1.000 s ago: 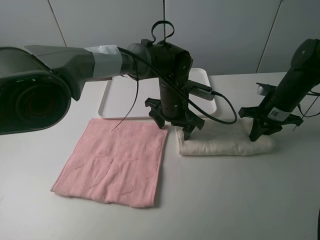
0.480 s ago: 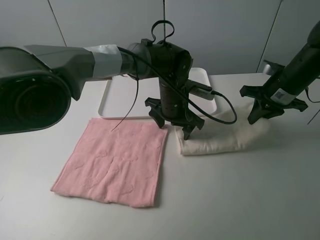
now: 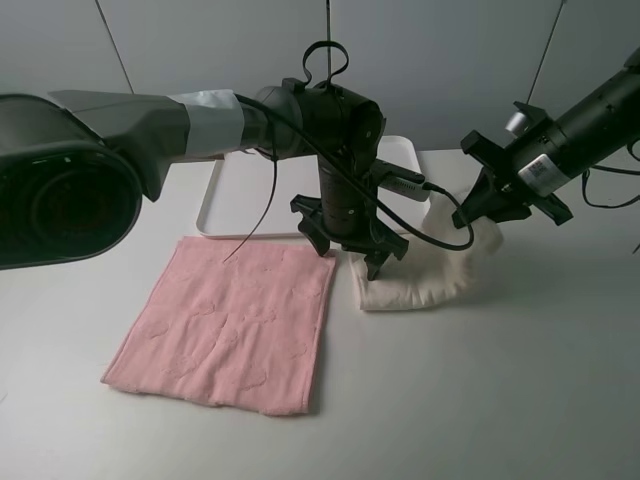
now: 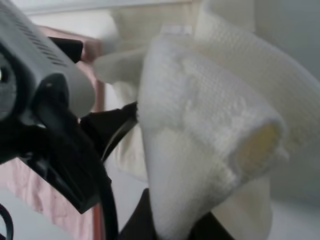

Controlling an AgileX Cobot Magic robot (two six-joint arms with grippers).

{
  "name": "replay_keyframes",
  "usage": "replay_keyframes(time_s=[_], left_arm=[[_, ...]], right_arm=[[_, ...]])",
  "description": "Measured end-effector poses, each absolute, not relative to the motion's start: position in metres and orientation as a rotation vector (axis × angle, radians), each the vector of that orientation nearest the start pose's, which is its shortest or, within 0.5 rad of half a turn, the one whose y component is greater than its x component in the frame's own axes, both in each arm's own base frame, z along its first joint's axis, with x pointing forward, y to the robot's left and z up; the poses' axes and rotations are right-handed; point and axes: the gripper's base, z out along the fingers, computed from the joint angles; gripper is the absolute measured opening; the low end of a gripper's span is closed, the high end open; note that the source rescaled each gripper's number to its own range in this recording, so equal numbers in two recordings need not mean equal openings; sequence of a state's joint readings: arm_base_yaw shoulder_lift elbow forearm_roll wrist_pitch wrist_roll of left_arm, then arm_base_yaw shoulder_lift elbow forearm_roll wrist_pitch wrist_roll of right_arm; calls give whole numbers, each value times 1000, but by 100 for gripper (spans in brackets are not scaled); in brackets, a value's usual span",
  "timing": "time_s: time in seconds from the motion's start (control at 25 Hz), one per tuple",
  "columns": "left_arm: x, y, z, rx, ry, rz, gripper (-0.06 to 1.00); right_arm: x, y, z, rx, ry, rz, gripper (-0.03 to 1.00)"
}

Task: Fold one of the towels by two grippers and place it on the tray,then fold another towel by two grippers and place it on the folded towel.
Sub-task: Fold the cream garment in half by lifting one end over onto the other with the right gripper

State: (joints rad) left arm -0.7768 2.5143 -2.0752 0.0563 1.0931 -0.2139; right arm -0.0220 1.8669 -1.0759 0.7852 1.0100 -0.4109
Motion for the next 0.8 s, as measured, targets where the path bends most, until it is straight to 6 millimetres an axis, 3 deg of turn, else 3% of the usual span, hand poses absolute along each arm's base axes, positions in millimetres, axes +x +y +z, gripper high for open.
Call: replay_keyframes(time_s=[0.28,0.56,0.8], left_arm=[[364,-351,102,868,2878,-22,98],[364,-351,102,876,2876,-21,98],[368,-345,101,861,2906,-53,98]], right_arm=[[309,56,142,209,2860,1165,5],[307,58,134,289,2775,1183,5],[311,65,115,373,2678,1366,5]])
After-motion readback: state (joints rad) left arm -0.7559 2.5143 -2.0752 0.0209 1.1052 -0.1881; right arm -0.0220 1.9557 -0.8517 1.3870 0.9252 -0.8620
